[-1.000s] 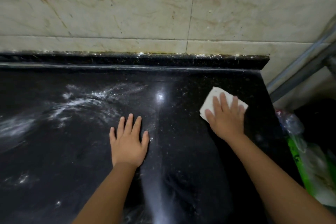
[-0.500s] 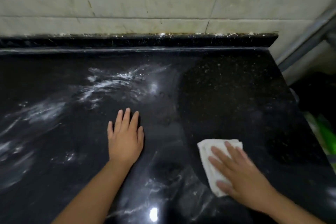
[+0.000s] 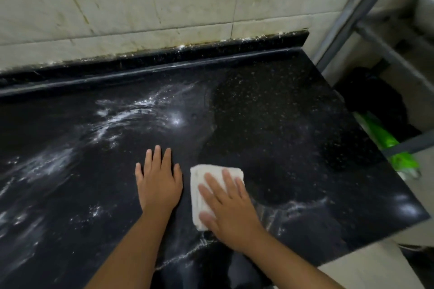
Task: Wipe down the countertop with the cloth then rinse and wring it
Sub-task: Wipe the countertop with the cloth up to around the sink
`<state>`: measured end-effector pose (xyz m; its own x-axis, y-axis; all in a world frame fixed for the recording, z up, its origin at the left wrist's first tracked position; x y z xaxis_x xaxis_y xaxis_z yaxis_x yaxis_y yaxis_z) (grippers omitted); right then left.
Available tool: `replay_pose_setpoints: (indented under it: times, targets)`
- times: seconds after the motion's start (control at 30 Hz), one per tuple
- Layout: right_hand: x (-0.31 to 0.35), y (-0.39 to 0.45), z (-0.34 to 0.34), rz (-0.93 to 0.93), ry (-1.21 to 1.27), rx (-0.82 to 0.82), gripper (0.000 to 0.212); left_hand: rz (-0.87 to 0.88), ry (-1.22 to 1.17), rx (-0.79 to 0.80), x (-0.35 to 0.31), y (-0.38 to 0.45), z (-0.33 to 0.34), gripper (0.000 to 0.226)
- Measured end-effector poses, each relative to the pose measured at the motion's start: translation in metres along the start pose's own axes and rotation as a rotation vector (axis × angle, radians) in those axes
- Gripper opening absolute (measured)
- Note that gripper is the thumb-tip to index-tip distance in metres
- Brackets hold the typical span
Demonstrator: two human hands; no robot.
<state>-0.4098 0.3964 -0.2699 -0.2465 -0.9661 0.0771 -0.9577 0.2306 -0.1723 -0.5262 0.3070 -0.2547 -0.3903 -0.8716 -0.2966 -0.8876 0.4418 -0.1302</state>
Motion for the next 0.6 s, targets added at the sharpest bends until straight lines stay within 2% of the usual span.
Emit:
replay_pose_setpoints:
  times: [0.1, 0.17, 0.23, 0.27, 0.3, 0.37, 0.4, 0.43, 0.5, 0.6]
  targets:
    - [-0.057, -0.062, 0.007, 0.043, -0.005, -0.041, 0.053, 0.004, 0.001, 0.011, 0.000, -0.001, -0.001, 0.051]
    - [-0.115, -0.090, 0.002, 0.146, -0.007, -0.081, 0.053, 0.005, -0.010, 0.010, 0.000, -0.001, -0.001, 0.051]
    - [-0.184, -0.103, -0.008, 0.383, 0.026, -0.084, 0.055, 0.005, -0.008, 0.019, -0.001, -0.002, 0.000, 0.051]
    - [-0.215, -0.105, -0.021, 0.532, 0.037, -0.157, 0.057, 0.007, -0.002, 0.017, -0.002, -0.002, 0.000, 0.051]
    - [-0.238, -0.103, -0.028, 0.700, 0.037, -0.137, 0.059, 0.009, 0.005, 0.013, -0.003, -0.002, -0.001, 0.051]
    - [-0.246, -0.091, -0.020, 0.931, 0.113, 0.035, 0.059, 0.012, 0.010, 0.007, -0.005, -0.002, -0.002, 0.051]
    - [-0.231, -0.078, -0.018, 0.944, 0.158, 0.074, 0.059, 0.013, 0.010, 0.005, -0.005, -0.003, -0.003, 0.051]
    - [-0.204, -0.063, -0.014, 0.856, 0.166, 0.110, 0.062, 0.015, 0.008, 0.001, -0.006, -0.004, -0.003, 0.051]
    - [-0.143, -0.043, -0.014, 0.605, -0.006, 0.036, 0.071, 0.020, 0.002, 0.003, -0.007, -0.005, -0.004, 0.050]
    - [-0.065, -0.064, 0.007, 0.291, -0.035, 0.006, 0.056, 0.018, 0.007, 0.010, -0.007, -0.005, -0.004, 0.050]
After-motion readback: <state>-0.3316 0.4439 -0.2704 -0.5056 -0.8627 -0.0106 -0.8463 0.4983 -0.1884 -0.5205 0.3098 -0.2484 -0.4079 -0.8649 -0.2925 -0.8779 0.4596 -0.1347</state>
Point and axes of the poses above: each hand's wrist, its own y-axis towards the middle knuckle, its own z-axis out of the palm, x = y × z, the point moved 10 cm from there along y, towards the middle knuckle, and after that the axes turned 8 degrees about z, right-handed, at the moved point
